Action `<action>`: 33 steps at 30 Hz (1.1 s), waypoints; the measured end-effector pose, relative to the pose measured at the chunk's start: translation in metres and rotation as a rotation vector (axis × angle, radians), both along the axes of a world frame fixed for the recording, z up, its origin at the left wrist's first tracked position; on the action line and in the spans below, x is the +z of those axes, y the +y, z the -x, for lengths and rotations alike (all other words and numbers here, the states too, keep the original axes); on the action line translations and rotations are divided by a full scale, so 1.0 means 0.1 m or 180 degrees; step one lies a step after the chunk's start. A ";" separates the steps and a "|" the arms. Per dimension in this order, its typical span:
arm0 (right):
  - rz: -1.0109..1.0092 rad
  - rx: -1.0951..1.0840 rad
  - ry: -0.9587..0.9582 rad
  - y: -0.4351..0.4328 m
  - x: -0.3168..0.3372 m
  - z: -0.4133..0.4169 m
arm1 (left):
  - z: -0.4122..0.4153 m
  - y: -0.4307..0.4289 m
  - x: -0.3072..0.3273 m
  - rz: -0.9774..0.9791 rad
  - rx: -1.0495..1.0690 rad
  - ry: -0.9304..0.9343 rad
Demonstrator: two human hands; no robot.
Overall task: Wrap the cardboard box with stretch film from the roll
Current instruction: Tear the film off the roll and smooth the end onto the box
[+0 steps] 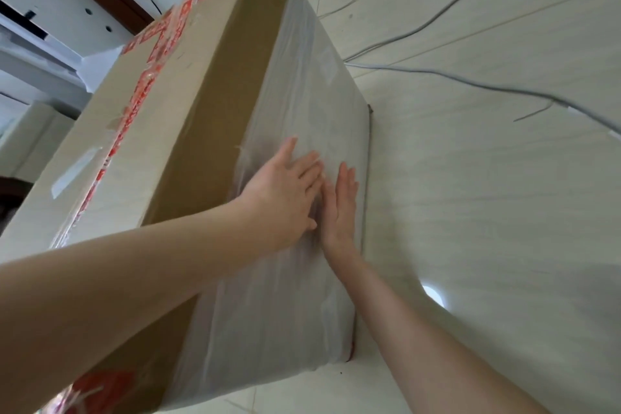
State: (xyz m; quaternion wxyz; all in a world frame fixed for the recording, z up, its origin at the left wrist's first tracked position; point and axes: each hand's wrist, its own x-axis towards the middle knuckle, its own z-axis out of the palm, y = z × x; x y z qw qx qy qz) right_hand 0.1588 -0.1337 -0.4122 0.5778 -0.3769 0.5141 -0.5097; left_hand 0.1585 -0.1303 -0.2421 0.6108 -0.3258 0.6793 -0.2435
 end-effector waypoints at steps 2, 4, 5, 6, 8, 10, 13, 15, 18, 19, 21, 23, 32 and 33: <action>0.0081 0.0138 -0.0113 -0.02 0.21 -0.03 | -0.04 -0.05 0.12 0.0141 -0.0003 -0.0123; 0.0162 0.0206 -0.0149 -0.05 0.34 -0.07 | -0.07 -0.07 0.18 0.0193 0.0010 -0.0234; 0.0186 0.0245 -0.0100 -0.07 0.38 -0.09 | -0.09 -0.07 0.20 0.0219 0.0027 -0.0262; 0.0204 0.0301 0.0001 -0.08 0.39 -0.11 | -0.10 -0.08 0.20 0.0240 0.0044 -0.0281; 0.0185 0.0388 0.0161 -0.10 0.40 -0.15 | -0.14 -0.09 0.21 0.0254 0.0055 -0.0275; 0.0172 0.0416 0.0220 -0.10 0.41 -0.16 | -0.16 -0.09 0.21 0.0268 0.0069 -0.0287; 0.0231 0.0423 0.0302 -0.11 0.40 -0.17 | -0.17 -0.10 0.20 0.0266 0.0082 -0.0338; 0.0221 0.0409 0.0341 -0.11 0.40 -0.18 | -0.16 -0.10 0.20 0.0258 0.0078 -0.0377; 0.0266 0.0404 0.0374 -0.11 0.41 -0.18 | -0.16 -0.09 0.22 0.0268 0.0107 -0.0382; 0.0258 0.0418 0.0374 -0.11 0.40 -0.16 | -0.15 -0.09 0.23 0.0264 0.0127 -0.0380; 0.0238 0.0451 0.0361 -0.12 0.38 -0.14 | -0.11 -0.09 0.23 0.0258 0.0176 -0.0378; 0.0300 0.0380 0.0262 -0.15 0.36 -0.09 | -0.06 -0.10 0.21 0.0296 0.0226 -0.0387; -0.0458 0.0099 0.0138 -0.25 -0.30 0.10 | 0.16 -0.15 -0.26 -0.0017 0.0264 0.0023; -0.0439 0.0237 0.0214 -0.23 -0.33 0.06 | 0.12 -0.15 -0.30 -0.0088 0.0261 0.0011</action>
